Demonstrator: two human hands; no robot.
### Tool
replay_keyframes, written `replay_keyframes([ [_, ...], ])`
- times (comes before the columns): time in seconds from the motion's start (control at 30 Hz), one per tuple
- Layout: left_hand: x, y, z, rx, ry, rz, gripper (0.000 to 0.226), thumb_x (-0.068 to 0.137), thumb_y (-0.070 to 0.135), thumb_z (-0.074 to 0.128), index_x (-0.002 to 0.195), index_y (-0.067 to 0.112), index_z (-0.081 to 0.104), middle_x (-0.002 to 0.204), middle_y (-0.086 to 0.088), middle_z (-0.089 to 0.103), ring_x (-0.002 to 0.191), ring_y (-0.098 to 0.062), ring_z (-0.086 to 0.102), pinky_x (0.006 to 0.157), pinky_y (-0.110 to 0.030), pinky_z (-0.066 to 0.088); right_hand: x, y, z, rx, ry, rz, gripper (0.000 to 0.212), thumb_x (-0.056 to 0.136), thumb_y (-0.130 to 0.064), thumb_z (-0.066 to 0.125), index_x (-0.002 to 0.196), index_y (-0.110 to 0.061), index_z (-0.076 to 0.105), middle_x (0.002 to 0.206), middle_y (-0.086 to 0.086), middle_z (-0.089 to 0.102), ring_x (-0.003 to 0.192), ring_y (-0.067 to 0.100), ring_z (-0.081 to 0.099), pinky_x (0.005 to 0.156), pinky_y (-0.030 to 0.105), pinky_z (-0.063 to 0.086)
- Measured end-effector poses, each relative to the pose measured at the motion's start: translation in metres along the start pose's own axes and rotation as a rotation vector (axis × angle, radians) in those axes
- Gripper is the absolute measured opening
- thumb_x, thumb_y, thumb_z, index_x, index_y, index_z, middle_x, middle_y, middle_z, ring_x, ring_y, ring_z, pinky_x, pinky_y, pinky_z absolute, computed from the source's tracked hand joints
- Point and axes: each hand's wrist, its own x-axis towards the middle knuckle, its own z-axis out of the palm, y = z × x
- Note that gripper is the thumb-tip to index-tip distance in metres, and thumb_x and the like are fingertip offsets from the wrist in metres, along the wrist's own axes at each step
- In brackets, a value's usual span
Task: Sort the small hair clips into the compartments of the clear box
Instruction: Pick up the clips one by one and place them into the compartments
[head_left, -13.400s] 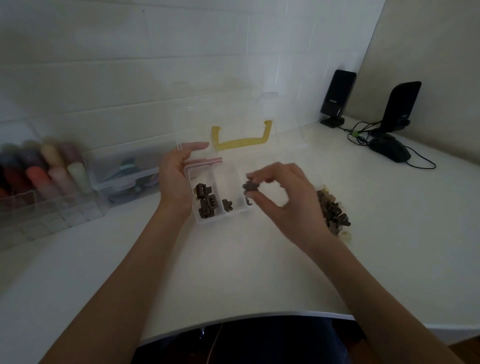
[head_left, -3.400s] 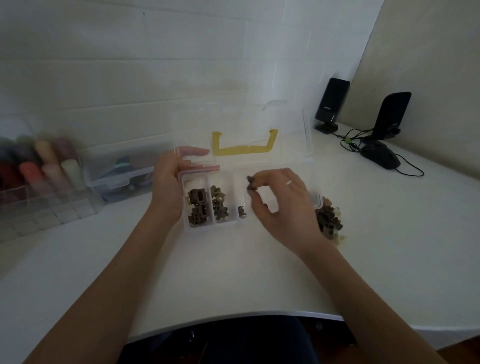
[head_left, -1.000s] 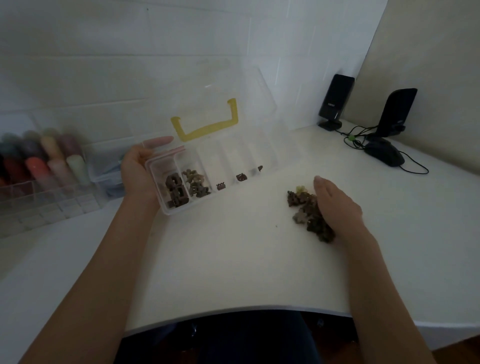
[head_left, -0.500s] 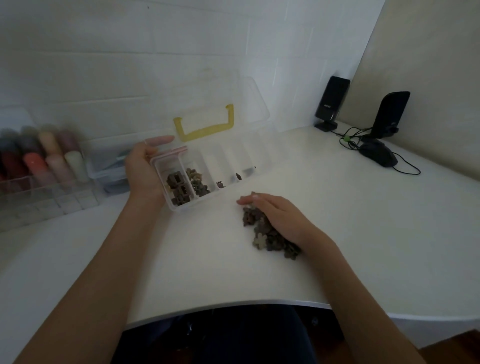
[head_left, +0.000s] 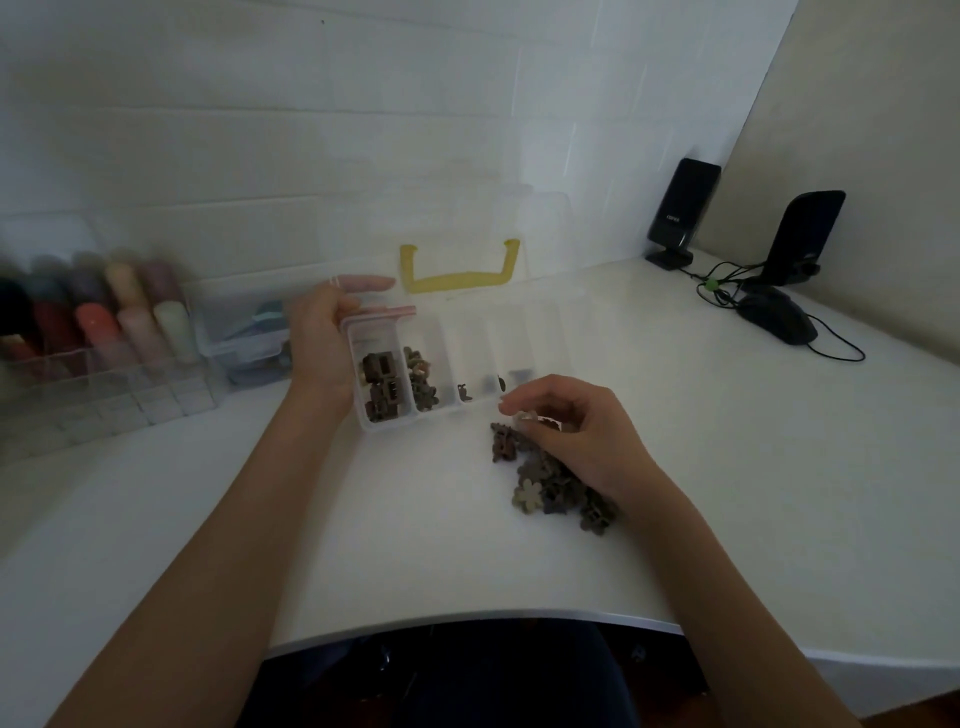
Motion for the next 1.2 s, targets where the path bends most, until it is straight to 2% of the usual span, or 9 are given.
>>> replay_keyframes([
  [0.13,0.002,-0.001,-0.001,0.018,0.013,-0.014,0.032,0.065,0.018,0.043,0.063,0.017,0.075,0.082,-0.016,0.061,0.083,-0.033,0.058,0.08,-0.04,0.048,-0.003,-0.004,-0.002,0.049,0.075,-0.019,0.02,0.078,0.003,0.071,0.093,-0.011,0.07,0.093,-0.001,0.072,0.093,0.01,0.067,0.084,0.019,0.049],
  [0.27,0.003,-0.001,-0.001,-0.006,0.011,-0.011,0.033,0.066,0.016,0.043,0.063,0.016,0.075,0.081,-0.016,0.06,0.078,-0.031,0.058,0.077,-0.038,0.049,-0.003,-0.005,-0.003,0.072,0.081,-0.006,0.038,0.072,0.003,0.076,0.103,-0.017,0.067,0.09,0.0,0.066,0.088,0.016,0.064,0.082,0.029,0.054],
  [0.47,0.003,0.0,-0.003,0.077,0.011,0.026,0.031,0.068,0.017,0.044,0.065,0.018,0.075,0.077,-0.013,0.063,0.079,-0.031,0.06,0.079,-0.04,0.049,-0.002,-0.015,-0.005,0.158,0.29,0.016,0.013,0.073,-0.004,0.078,0.081,-0.008,0.068,0.077,0.002,0.065,0.074,0.011,0.062,0.059,0.023,0.054],
  [0.57,0.0,0.001,-0.001,0.092,-0.042,0.052,0.039,0.079,0.012,0.038,0.067,0.019,0.075,0.068,-0.008,0.068,0.072,-0.026,0.063,0.076,-0.037,0.049,0.0,-0.017,-0.003,0.137,0.295,0.002,0.011,0.076,-0.006,0.076,0.081,-0.01,0.067,0.083,0.005,0.067,0.08,0.018,0.063,0.064,0.029,0.056],
  [0.8,-0.006,0.001,0.003,0.166,-0.079,0.108,0.042,0.082,0.012,0.036,0.065,0.021,0.074,0.06,-0.003,0.07,0.067,-0.021,0.067,0.071,-0.033,0.05,0.016,-0.047,0.027,0.043,0.151,-0.227,0.031,0.083,0.001,0.067,0.102,-0.021,0.058,0.101,0.003,0.063,0.099,0.011,0.062,0.082,0.02,0.052],
  [0.87,-0.005,0.001,0.002,0.196,-0.086,0.118,0.036,0.074,0.018,0.04,0.065,0.022,0.074,0.069,-0.01,0.068,0.075,-0.028,0.065,0.077,-0.039,0.049,0.024,-0.055,0.041,-0.035,0.121,-0.295,0.025,0.085,-0.001,0.065,0.099,-0.02,0.059,0.1,0.001,0.064,0.096,0.008,0.062,0.082,0.02,0.053],
  [1.0,-0.004,0.002,0.0,0.22,-0.094,0.123,0.036,0.071,0.021,0.04,0.066,0.023,0.075,0.084,-0.023,0.056,0.084,-0.035,0.058,0.084,-0.048,0.045,0.04,-0.051,0.059,-0.377,0.17,-0.462,0.01,0.085,-0.009,0.065,0.094,-0.011,0.063,0.092,-0.002,0.066,0.089,0.014,0.059,0.075,0.033,0.051],
  [1.13,-0.004,0.002,-0.001,0.233,-0.096,0.116,0.035,0.072,0.021,0.04,0.068,0.022,0.075,0.082,-0.021,0.061,0.084,-0.034,0.06,0.083,-0.05,0.045,0.046,-0.045,0.06,-0.357,0.216,-0.426,0.015,0.086,-0.008,0.064,0.099,-0.014,0.062,0.093,-0.01,0.065,0.089,0.009,0.053,0.074,0.02,0.047],
  [1.2,-0.004,0.002,0.0,0.246,-0.081,0.112,0.034,0.073,0.022,0.042,0.068,0.022,0.075,0.078,-0.021,0.061,0.081,-0.033,0.061,0.081,-0.049,0.045,0.048,-0.041,0.058,-0.381,0.198,-0.41,0.021,0.085,-0.005,0.063,0.103,-0.015,0.061,0.098,-0.008,0.063,0.093,0.01,0.053,0.077,0.021,0.047],
])
